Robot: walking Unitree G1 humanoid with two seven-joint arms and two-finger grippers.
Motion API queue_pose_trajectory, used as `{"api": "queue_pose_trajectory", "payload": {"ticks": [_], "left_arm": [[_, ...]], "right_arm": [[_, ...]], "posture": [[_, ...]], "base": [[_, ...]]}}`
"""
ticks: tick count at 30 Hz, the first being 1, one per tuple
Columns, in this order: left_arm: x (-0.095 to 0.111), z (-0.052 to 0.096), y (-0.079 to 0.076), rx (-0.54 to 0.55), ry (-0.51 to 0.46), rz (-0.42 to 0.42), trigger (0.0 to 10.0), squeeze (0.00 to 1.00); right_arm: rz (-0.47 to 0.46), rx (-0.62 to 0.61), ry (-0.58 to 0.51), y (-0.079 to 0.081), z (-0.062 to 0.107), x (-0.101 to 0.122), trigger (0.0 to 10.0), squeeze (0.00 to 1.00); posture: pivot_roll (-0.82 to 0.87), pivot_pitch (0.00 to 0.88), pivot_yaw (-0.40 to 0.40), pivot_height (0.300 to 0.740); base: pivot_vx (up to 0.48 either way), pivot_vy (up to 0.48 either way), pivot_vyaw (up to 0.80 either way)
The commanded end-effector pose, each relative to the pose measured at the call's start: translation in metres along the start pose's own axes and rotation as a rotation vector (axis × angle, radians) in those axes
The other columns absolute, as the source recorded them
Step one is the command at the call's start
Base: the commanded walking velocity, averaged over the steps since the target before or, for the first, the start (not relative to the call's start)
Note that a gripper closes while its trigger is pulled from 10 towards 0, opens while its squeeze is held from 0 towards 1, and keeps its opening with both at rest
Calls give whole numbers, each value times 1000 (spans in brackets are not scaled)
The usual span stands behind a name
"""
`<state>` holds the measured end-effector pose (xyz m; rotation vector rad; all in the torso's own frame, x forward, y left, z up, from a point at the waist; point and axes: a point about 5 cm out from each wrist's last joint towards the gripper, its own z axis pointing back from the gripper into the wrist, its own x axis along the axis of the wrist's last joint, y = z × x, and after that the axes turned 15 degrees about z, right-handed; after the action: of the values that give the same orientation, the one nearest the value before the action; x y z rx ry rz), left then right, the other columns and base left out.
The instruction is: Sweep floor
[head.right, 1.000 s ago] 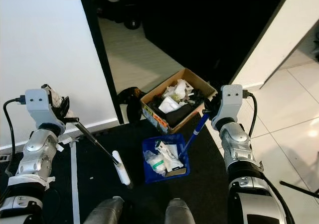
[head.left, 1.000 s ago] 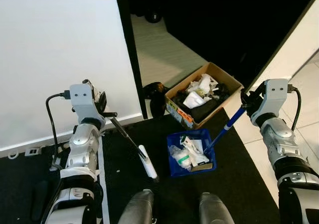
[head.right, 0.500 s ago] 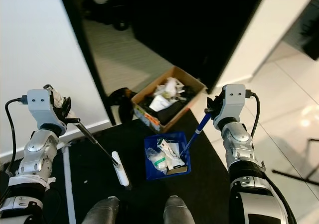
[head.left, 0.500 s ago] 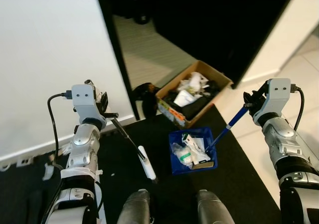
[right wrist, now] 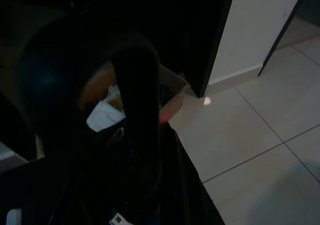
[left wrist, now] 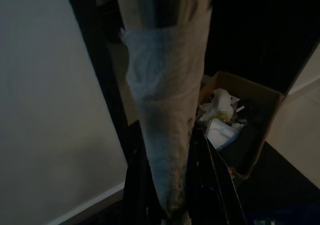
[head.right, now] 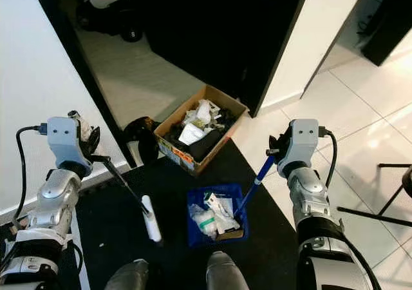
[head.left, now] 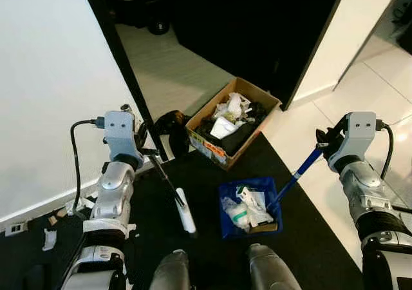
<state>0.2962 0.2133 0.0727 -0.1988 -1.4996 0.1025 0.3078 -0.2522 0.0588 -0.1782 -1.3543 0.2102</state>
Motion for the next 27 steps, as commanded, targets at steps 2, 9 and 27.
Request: {"api": "queue_pose_trajectory", "payload": {"ticks": [2,9,27], "left_arm": [[5,-1,-2,-15,-33,-6,10000,0],[7,-1,-5,-42,-43,30,10000,0],[7,0,-6,-60,-51,51,10000,0]], "right_arm": [[-5,-43,-57,-10,-2,12,10000,0],[-8,-44,-63,-7,-2,13,10000,0],[-12,-51,-67,-7,-3,14,10000,0]], "posture": [[2,14,-6,740],[2,13,-1,740],[-1,5,2,740]], "base": [[0,0,0],[0,0,0],[300,0,0]]}}
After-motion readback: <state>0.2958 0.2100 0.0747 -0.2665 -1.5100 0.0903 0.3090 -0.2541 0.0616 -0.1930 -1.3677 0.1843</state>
